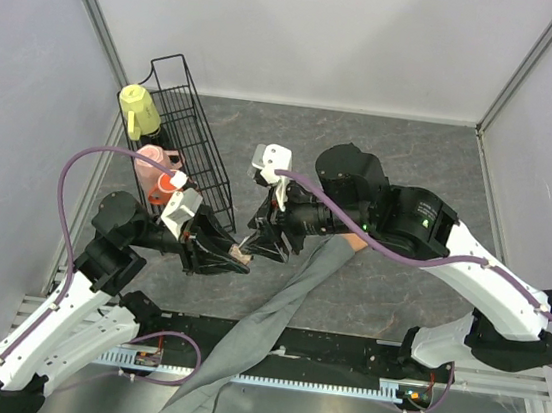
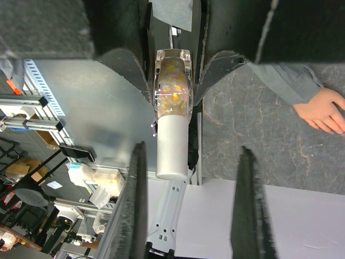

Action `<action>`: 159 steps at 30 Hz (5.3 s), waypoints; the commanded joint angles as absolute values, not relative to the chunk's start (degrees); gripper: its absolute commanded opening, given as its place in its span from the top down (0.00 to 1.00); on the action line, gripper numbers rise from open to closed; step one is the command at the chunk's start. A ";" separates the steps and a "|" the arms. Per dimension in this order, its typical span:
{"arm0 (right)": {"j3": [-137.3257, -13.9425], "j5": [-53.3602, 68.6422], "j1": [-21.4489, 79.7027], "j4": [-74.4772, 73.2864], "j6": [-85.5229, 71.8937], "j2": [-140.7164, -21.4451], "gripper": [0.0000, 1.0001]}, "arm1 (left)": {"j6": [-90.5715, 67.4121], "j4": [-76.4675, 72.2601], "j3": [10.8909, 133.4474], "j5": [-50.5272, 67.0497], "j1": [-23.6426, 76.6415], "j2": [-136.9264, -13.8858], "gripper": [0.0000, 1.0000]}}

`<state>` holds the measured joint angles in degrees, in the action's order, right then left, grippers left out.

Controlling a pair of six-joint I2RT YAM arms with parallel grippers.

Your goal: Paint the nails

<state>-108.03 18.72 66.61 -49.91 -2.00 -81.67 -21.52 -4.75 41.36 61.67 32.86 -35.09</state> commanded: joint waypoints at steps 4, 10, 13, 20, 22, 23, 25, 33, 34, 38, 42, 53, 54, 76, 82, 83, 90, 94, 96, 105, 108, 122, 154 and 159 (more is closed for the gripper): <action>-110.92 20.91 66.18 -50.54 -1.32 -82.35 0.57 | -23.12 -4.92 43.77 62.32 32.78 -34.45 0.98; -109.51 23.03 66.18 -50.71 -1.49 -82.62 0.62 | -21.62 -3.96 44.74 60.56 32.78 -35.07 0.98; -109.34 23.11 66.01 -51.06 -1.49 -82.88 0.73 | -21.45 -3.78 45.26 61.26 32.87 -35.77 0.98; -108.98 24.69 65.83 -51.59 -1.58 -83.49 0.87 | -20.13 -2.29 45.70 61.61 32.78 -36.30 0.98; -108.64 25.22 65.74 -51.77 -2.11 -83.76 0.99 | -19.60 -1.67 45.97 61.00 32.78 -36.30 0.98; -108.37 25.40 65.83 -51.77 -2.37 -84.02 1.00 | -18.21 -0.71 46.14 59.69 32.78 -36.21 0.98; -106.97 25.49 65.74 -51.68 -3.07 -84.02 1.00 | -16.18 1.39 46.84 56.45 32.78 -35.77 0.98; -98.62 -3.81 68.19 -44.30 -30.15 -84.82 1.00 | -3.70 -1.39 43.77 25.78 32.78 -33.83 0.98; -98.70 -12.48 70.03 -45.34 -36.24 -84.81 1.00 | -3.00 -3.15 43.60 24.01 32.78 -34.01 0.98; -104.67 -41.01 82.15 -52.81 -55.35 -89.72 1.00 | -1.93 -7.55 42.19 21.53 32.78 -35.42 0.98; -104.94 -43.68 82.88 -54.93 -58.88 -92.72 1.00 | -2.11 -7.91 40.87 22.67 32.78 -35.16 0.98; -111.61 -33.33 82.79 -53.26 -35.71 -90.19 0.23 | -10.01 3.93 42.27 33.38 32.78 -31.47 0.98; -111.80 -31.40 82.71 -53.44 -33.33 -89.22 0.12 | -10.89 5.17 42.54 35.05 32.78 -31.38 0.98; -115.31 26.98 67.85 -53.70 -1.41 -84.72 0.35 | -19.86 11.51 47.90 62.23 32.78 -32.70 0.98; -116.98 29.53 67.33 -54.58 -0.97 -86.66 0.40 | -20.04 11.16 48.16 62.40 32.78 -32.52 0.98; -116.98 29.79 67.32 -54.58 -0.97 -86.83 0.42 | -20.04 11.16 48.25 62.32 32.78 -32.61 0.98; -117.07 30.94 67.06 -55.98 -0.35 -88.24 0.50 | -19.86 11.16 48.43 62.49 32.78 -32.69 0.98; -117.68 31.29 66.88 -57.39 1.14 -89.03 0.57 | -19.78 11.08 48.43 62.75 32.78 -32.78 0.98; -117.86 31.11 66.80 -57.31 1.23 -89.21 0.58 | -19.78 11.07 48.43 62.84 32.78 -32.87 0.98; -116.99 25.94 66.53 -57.57 0.18 -89.65 1.00 | -17.94 11.60 49.13 56.62 32.78 -32.17 0.98; -114.54 15.23 66.53 -55.73 -7.18 -88.69 1.00 | -13.46 12.57 49.57 44.68 32.78 -30.85 0.98; -108.70 -44.29 81.39 -56.77 -56.60 -90.34 1.00 | -7.29 -2.55 45.88 26.44 32.78 -38.41 0.98; -111.88 23.37 70.23 -51.33 -4.13 -82.35 0.34 | -17.40 15.91 49.92 64.25 32.78 -30.94 0.98; -113.99 23.82 70.05 -51.77 -3.95 -84.55 0.38 | -17.40 16.00 50.19 63.72 32.78 -31.11 0.98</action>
